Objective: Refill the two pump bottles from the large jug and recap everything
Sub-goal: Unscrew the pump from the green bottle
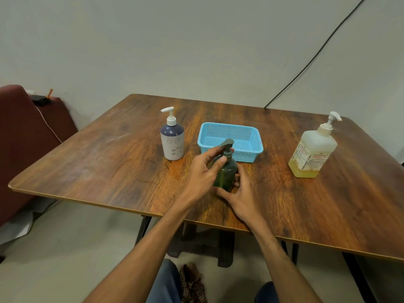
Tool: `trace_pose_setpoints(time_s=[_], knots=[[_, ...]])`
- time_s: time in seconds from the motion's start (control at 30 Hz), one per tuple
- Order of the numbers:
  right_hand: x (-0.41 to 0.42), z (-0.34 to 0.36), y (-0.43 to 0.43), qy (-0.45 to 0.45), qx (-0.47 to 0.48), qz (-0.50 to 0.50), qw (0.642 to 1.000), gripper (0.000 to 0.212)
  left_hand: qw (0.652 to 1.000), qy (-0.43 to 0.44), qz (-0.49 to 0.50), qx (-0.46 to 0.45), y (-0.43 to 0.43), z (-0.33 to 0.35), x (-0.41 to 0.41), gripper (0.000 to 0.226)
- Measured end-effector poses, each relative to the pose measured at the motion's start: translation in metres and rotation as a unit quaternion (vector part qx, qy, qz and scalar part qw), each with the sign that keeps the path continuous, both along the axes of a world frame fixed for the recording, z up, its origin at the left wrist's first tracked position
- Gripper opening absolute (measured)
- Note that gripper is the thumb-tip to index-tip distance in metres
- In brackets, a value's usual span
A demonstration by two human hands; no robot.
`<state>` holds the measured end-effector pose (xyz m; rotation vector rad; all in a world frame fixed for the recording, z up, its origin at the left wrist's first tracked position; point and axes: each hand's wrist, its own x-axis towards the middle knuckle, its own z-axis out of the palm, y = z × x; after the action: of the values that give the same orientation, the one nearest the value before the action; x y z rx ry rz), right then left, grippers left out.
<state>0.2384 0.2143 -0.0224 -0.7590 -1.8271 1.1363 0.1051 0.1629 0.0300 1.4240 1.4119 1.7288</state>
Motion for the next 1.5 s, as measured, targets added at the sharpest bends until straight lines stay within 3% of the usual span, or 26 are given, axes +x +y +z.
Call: trace_pose_setpoints(time_s=[0.43,0.57,0.83,1.27,1.5], knots=[[-0.001,-0.001,0.001,-0.008,-0.002,-0.005,1.0,0.083,0.984,-0.033,0.166,0.061,0.002,0.005,0.021,0.035],[-0.001,-0.003,0.002,-0.006,-0.004,-0.004,1.0,0.083,0.98,-0.029,0.181,0.074,0.006,0.017,0.023,0.043],[0.0,-0.004,0.004,-0.02,0.002,-0.006,1.0,0.083,0.973,-0.021,0.199,0.113,0.002,0.041,0.012,0.037],[0.001,-0.001,0.002,-0.022,-0.003,-0.001,1.0,0.082,0.942,-0.094,0.248,0.203,-0.033,0.07,-0.003,0.034],[0.002,-0.001,0.002,-0.033,-0.01,-0.001,0.999,0.082,0.939,-0.036,0.295,0.176,-0.039,0.049,-0.033,0.04]])
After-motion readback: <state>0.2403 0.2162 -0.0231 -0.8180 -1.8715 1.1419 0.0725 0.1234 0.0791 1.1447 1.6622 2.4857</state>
